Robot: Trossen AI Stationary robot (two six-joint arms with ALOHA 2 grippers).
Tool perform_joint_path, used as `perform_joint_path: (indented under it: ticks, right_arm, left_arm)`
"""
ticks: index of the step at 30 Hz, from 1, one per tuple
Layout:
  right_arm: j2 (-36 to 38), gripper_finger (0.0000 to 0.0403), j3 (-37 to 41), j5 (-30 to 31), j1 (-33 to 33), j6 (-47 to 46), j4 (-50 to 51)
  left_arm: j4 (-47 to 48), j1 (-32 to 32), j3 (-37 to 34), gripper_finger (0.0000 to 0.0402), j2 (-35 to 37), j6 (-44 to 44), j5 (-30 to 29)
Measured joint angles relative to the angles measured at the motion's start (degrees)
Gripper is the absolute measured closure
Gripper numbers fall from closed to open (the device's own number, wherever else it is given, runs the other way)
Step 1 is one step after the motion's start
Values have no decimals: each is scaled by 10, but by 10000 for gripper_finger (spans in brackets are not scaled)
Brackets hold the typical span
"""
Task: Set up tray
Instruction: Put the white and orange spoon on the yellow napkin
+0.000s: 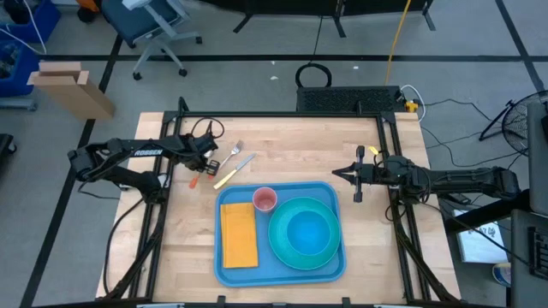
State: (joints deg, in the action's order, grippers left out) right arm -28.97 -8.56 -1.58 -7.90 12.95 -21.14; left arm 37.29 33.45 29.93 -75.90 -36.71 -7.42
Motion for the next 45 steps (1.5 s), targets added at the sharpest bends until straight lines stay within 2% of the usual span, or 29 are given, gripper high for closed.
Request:
perform_joint_path:
  ticks: [4, 10, 13, 16, 22, 25, 29, 33, 39, 45]
  right_arm:
    - [0, 403, 0, 0, 0, 3, 0]
    - [0, 403, 0, -1, 0, 13, 0]
    - [0, 403, 0, -1, 0, 13, 0]
    - [0, 403, 0, -1, 0, 15, 1]
    - [0, 403, 0, -2, 0, 27, 14]
    - [0, 403, 0, -2, 0, 28, 18]
    - [0, 403, 0, -3, 0, 28, 23]
    - [0, 403, 0, -43, 0, 28, 26]
    - [0, 403, 0, -92, 0, 28, 26]
    - [0, 403, 0, -92, 0, 28, 29]
  left_arm:
    - [-1, -4, 0, 379, 0, -5, -9]
    - [11, -29, 31, 390, 3, -4, -50]
    - [26, -47, 71, 388, 9, -5, -56]
    - [79, -77, 116, 392, 12, -15, -65]
    - [147, -163, 200, 390, 35, -75, -80]
    - [163, -230, 228, 392, 55, -133, -85]
    - [167, -338, 236, 392, 74, -254, -115]
    - [162, -454, 236, 392, 74, -402, -143]
    - [85, -592, 237, 392, 13, -591, -190]
    - [-21, -648, 248, 392, -91, -690, -193]
